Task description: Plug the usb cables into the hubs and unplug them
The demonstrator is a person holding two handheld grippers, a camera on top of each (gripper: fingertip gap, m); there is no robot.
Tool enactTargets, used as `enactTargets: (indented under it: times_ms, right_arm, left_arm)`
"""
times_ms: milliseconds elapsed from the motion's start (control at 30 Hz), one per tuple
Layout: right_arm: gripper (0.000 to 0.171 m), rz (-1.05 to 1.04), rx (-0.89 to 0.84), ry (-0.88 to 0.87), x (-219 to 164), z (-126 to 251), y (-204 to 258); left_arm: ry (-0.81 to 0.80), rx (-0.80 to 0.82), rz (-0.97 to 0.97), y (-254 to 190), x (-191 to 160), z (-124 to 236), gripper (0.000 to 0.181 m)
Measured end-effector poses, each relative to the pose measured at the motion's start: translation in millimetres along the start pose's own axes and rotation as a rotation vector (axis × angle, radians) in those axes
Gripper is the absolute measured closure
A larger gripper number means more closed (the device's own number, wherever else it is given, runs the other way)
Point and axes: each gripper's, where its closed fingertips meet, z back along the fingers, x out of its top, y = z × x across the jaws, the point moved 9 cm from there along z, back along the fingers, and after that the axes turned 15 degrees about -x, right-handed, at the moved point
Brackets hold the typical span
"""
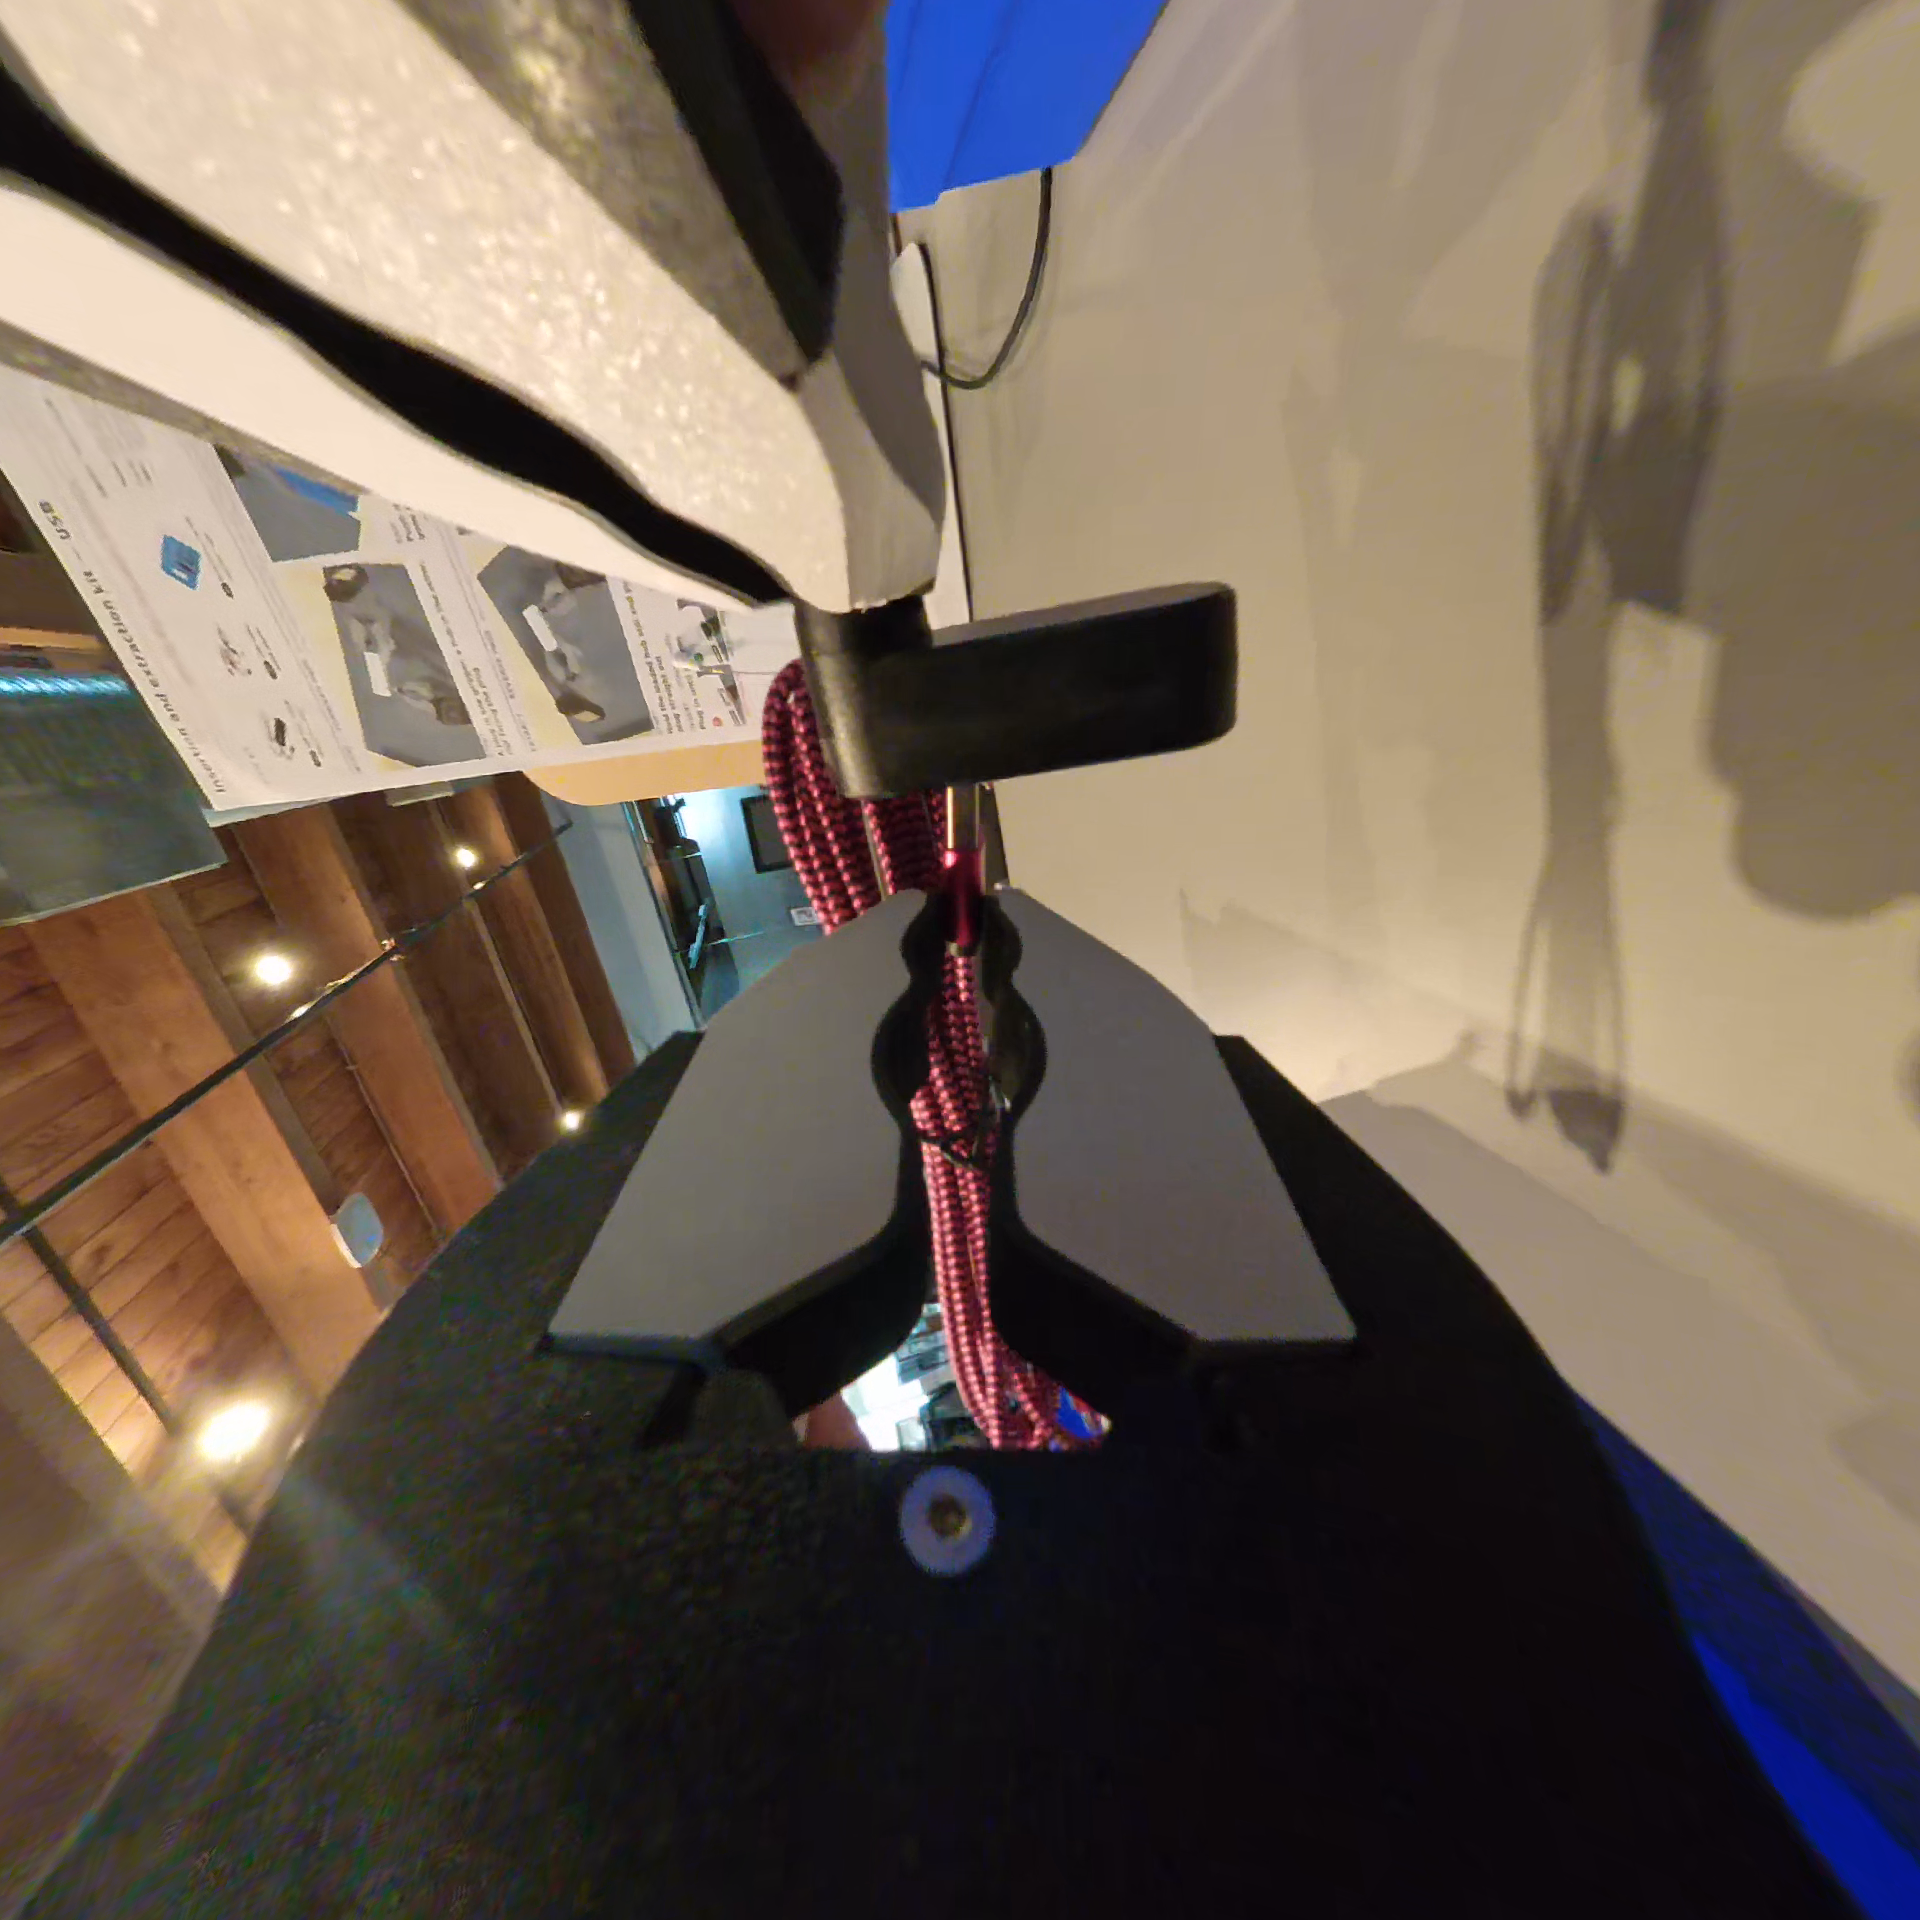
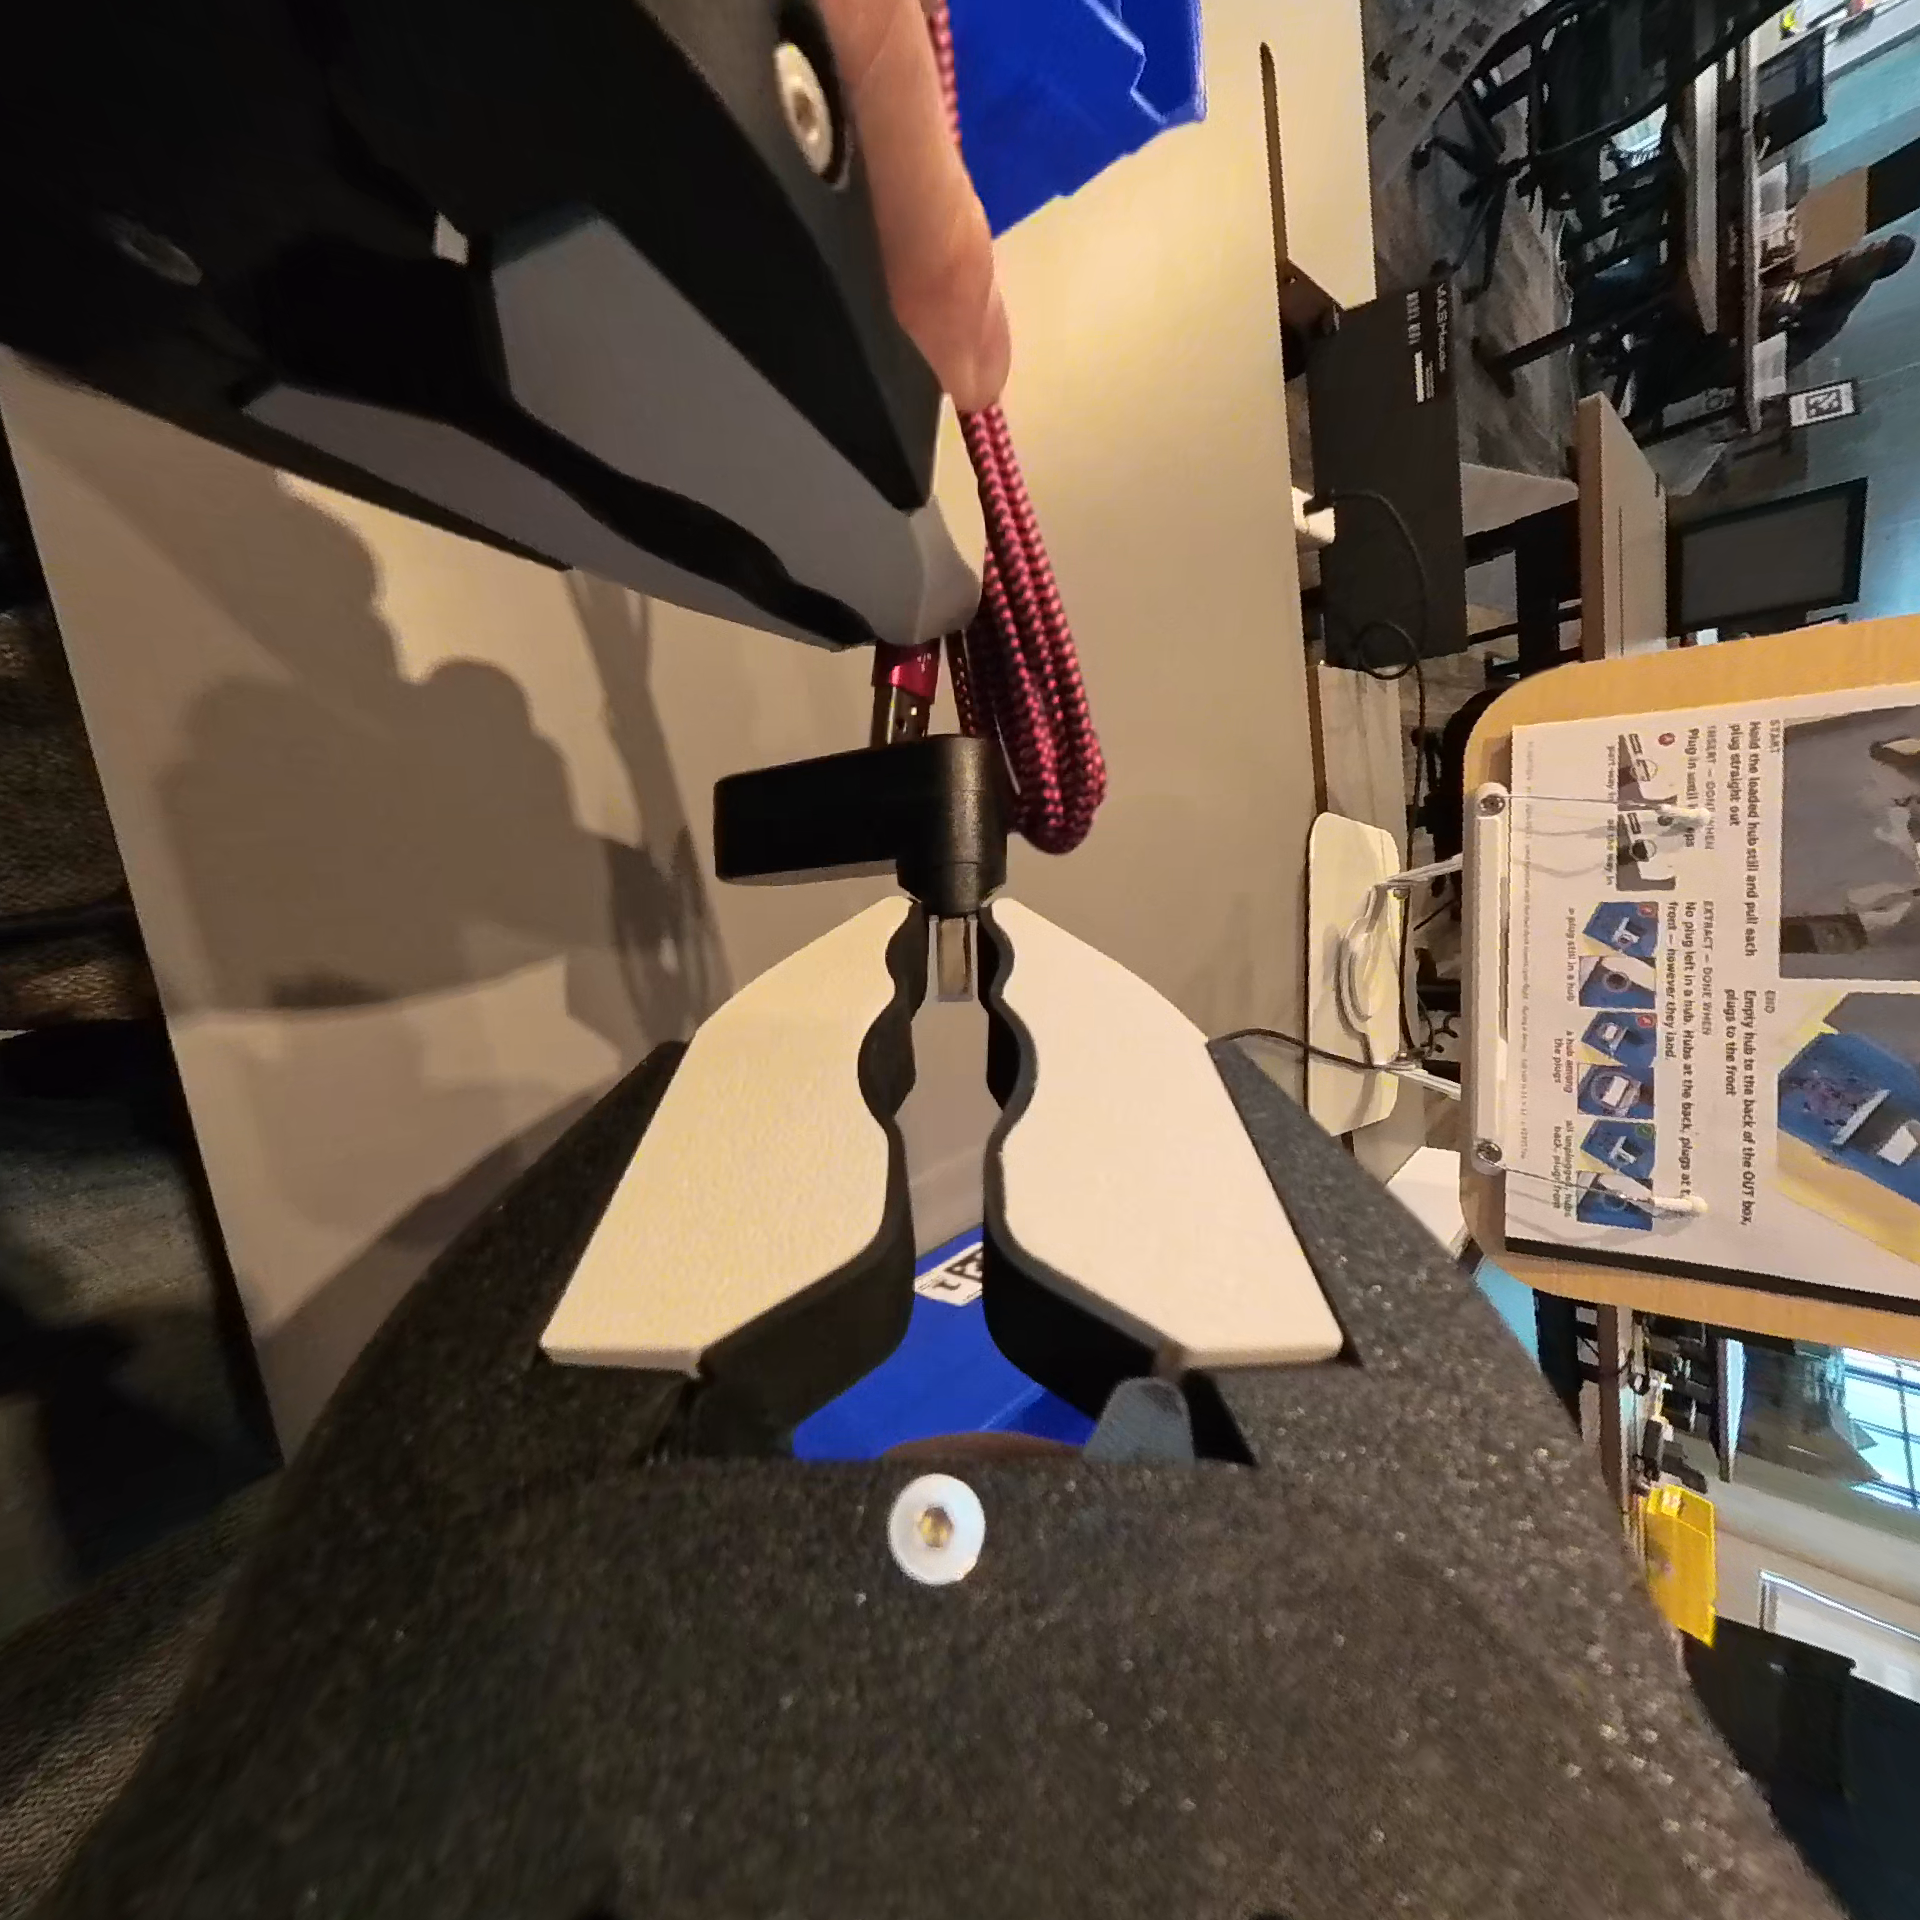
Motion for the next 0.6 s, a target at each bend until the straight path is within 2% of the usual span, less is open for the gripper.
enactTargets:
  times_ms: [233,600]
  right_arm:
    - [0.164,-0.056,-0.014,-0.012,4.2,0.5,-2.7]
    - [0.164,-0.12,-0.011,-0.013,6.3,-1.4,-1.3]
  left_arm:
    - [-0.012,-0.015,0.125,7.5,-5.8,1.1,0.176]
    - [0.021,-0.021,0.127,9.7,-7.2,-0.3,0.176]
